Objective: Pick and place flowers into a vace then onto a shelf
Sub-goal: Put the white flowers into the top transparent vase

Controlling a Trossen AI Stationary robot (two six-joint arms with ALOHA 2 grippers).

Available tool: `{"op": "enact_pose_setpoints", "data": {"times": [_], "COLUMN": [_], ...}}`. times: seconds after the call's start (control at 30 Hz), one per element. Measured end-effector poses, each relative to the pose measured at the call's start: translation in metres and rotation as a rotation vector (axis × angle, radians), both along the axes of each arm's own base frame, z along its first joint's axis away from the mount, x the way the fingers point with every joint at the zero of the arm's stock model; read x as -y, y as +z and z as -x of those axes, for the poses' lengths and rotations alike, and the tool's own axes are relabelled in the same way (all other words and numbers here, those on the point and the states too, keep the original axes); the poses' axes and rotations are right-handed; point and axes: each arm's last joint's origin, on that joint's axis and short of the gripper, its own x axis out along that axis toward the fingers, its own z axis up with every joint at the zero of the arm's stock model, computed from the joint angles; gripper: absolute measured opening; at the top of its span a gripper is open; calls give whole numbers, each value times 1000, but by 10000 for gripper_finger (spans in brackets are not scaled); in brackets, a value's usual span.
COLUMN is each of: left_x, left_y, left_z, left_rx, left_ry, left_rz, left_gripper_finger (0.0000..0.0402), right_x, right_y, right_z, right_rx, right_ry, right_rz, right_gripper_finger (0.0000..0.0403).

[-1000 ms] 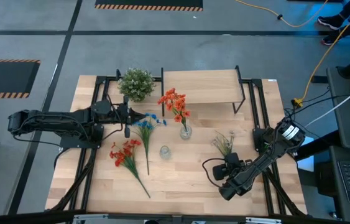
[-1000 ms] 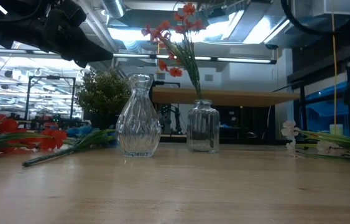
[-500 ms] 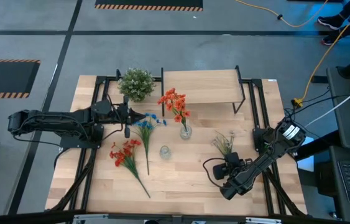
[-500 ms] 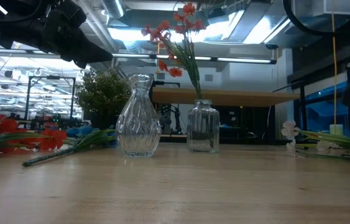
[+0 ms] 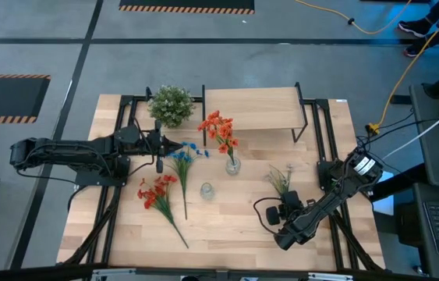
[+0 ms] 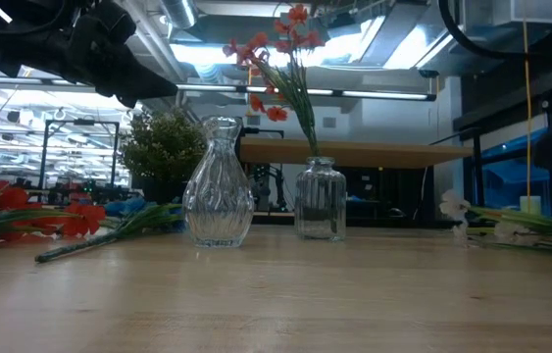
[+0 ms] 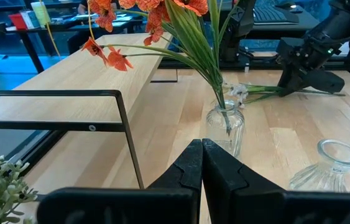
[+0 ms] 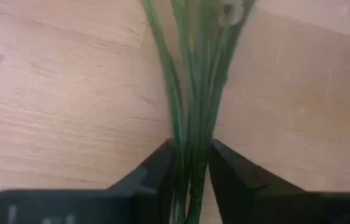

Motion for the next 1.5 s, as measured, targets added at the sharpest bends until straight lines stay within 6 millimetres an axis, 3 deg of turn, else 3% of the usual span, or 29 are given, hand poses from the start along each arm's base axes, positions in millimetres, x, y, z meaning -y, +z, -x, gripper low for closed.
{"op": "enact_pose_setpoints", "data": {"times": [0.23, 0.4, 0.77, 1.13, 1.33, 1.5], "left_x": [0, 0, 0, 0, 0, 0], "left_y": [0, 0, 0, 0, 0, 0], "left_z": [0, 0, 0, 0, 0, 0], "left_rx": [0, 0, 0, 0, 0, -1], "left_ry": [0, 0, 0, 0, 0, 0], "left_rz": [0, 0, 0, 0, 0, 0], "left_gripper_finger": [4, 4, 4, 4, 4, 4], "right_x": [0, 1, 13, 36, 43, 54], "right_y": [2, 16, 58, 101, 110, 102], "right_z": [1, 2, 6, 21, 24, 34], "right_rx": [-9, 28, 183, 310, 344, 395], "right_ry": [-6, -4, 163, 285, 378, 390], "right_rz": [-20, -57, 7, 189, 294, 341], "right_gripper_finger": [38, 14, 25, 17, 18, 18]}}
